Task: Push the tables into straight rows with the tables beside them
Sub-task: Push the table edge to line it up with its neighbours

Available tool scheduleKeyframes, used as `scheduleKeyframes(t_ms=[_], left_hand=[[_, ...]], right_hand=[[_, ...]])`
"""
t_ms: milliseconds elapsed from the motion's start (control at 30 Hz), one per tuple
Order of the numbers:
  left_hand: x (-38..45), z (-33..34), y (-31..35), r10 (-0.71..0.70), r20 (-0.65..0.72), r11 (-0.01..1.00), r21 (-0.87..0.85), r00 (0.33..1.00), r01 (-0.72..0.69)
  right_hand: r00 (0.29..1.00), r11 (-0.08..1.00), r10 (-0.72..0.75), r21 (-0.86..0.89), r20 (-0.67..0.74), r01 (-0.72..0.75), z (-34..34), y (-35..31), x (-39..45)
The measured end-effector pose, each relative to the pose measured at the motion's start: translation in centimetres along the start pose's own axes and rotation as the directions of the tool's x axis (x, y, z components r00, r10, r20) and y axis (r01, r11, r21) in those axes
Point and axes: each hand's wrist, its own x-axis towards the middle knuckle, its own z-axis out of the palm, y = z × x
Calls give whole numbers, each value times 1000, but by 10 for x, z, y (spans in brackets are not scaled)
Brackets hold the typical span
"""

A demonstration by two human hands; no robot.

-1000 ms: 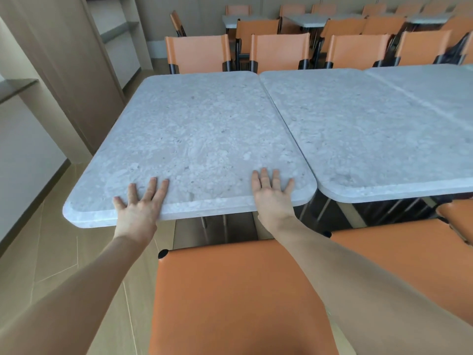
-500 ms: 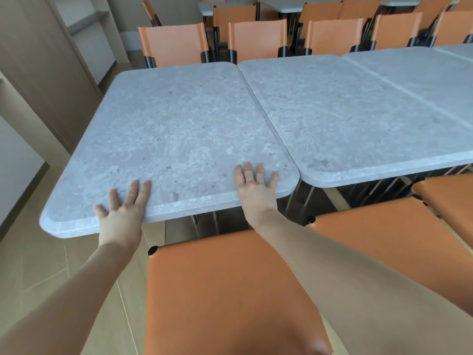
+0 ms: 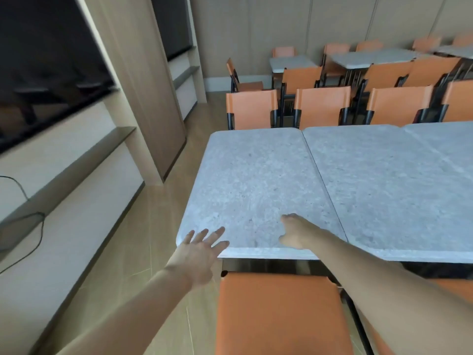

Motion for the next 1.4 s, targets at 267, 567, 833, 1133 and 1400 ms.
scheduleKeyframes(t_ms=[267,567,833,1133,1400], left_hand=[[-129,-30,-135,-307,-167,934,-243,937,263],[-263,8,-264,-267,-299,930,-329,916,163],[-281,34,-354,-191,-493,811,-566,849,-146],[-191,-1,-423,-6,-477,849,-466,879,-247],[-57,-85,-502,190,-386,921,-249,903,-300]], right_hand=[[991,992,-109,62,-78,114,-56,-124,-51],[980,977,-83,179,-182,116,2,-295,-101],[988,971,33,238,-154,5,53,-333,-112],[962,941,247,265,-112,-211,24,-335,-49],[915,854,397,392,-64,-343,-23,-336,66]])
